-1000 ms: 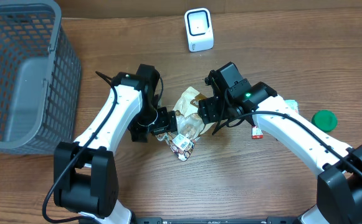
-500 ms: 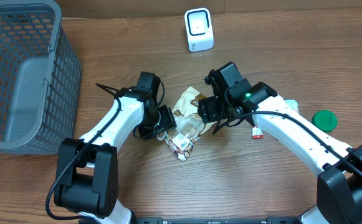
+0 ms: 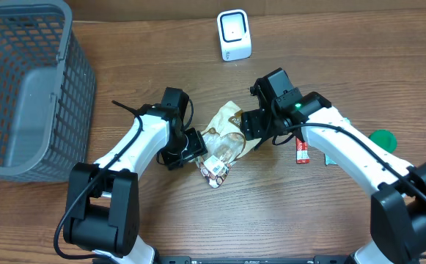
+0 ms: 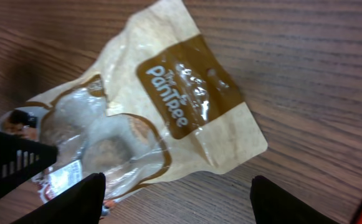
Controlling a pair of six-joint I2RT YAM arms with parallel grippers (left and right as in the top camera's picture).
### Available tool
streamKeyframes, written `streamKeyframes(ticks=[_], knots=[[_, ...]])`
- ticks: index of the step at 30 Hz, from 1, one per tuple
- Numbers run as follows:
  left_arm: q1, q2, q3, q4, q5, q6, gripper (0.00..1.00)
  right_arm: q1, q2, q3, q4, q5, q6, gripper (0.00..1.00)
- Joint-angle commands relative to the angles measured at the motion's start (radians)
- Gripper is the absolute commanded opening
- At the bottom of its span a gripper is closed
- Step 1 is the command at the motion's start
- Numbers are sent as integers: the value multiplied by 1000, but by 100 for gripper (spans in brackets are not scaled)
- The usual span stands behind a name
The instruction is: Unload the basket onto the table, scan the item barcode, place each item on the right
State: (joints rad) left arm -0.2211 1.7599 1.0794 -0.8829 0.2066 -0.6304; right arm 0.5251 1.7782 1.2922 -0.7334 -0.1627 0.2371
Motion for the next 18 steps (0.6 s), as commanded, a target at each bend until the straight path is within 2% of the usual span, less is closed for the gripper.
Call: streamKeyframes(ticks=[1, 6, 12, 18], knots=[[-2, -13, -11, -3, 1, -5, 67, -2, 26, 3, 12, -16, -23, 76], [-22, -13, -11, 67, 0, -6, 66, -5, 29, 3, 47, -28, -74, 78], [-42, -13, -12, 84, 0, -26, 65, -16, 30, 3, 50, -66, -124, 89], [-68, -9, -13, 78, -19, -32, 65, -46, 32, 3, 51, -157, -195, 91]])
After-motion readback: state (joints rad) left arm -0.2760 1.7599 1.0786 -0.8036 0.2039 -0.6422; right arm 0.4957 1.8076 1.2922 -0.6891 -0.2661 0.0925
